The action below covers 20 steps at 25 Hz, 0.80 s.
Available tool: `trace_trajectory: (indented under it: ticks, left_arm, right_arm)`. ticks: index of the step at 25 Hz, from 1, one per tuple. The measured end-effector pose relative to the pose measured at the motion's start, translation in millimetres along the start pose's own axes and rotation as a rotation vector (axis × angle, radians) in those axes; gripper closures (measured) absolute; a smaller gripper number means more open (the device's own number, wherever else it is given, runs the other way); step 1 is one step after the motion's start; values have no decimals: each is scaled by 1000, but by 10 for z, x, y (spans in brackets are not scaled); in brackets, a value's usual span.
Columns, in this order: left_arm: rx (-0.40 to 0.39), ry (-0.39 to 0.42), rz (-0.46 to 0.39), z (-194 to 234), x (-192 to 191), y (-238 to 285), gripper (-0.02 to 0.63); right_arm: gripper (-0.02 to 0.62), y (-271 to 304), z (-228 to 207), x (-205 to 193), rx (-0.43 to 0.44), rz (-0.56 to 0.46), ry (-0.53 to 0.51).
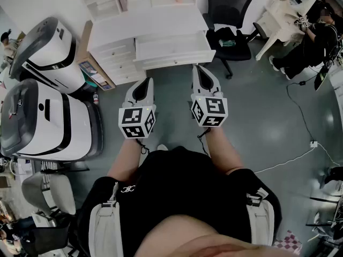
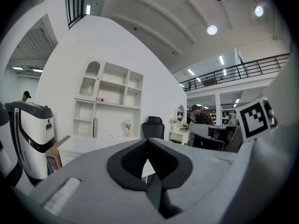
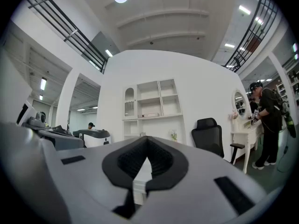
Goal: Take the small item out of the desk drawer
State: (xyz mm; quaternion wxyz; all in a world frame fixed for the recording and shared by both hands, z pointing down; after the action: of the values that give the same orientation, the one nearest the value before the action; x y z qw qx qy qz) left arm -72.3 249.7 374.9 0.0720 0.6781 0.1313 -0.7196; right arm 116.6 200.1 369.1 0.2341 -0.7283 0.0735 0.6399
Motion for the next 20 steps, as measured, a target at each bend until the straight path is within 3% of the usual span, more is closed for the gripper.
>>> trace_trajectory:
  ticks: [20]
  left_arm:
    - [-1,10,1,202,-29,73,591]
  right_arm:
    - [598,137,118,-50,5,8,-21]
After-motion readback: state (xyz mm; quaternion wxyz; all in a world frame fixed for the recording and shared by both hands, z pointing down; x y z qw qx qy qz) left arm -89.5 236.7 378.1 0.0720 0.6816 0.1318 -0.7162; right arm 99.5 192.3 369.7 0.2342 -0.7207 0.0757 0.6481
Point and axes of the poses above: the fingertips, and each gripper's own axes: y forward along the fingers, z to its left, x out of its top, the point moved 5 cm from there along -y, backward along the fingers, and after that the axes turned 10 degrees about -z, right-handed, at the moved point
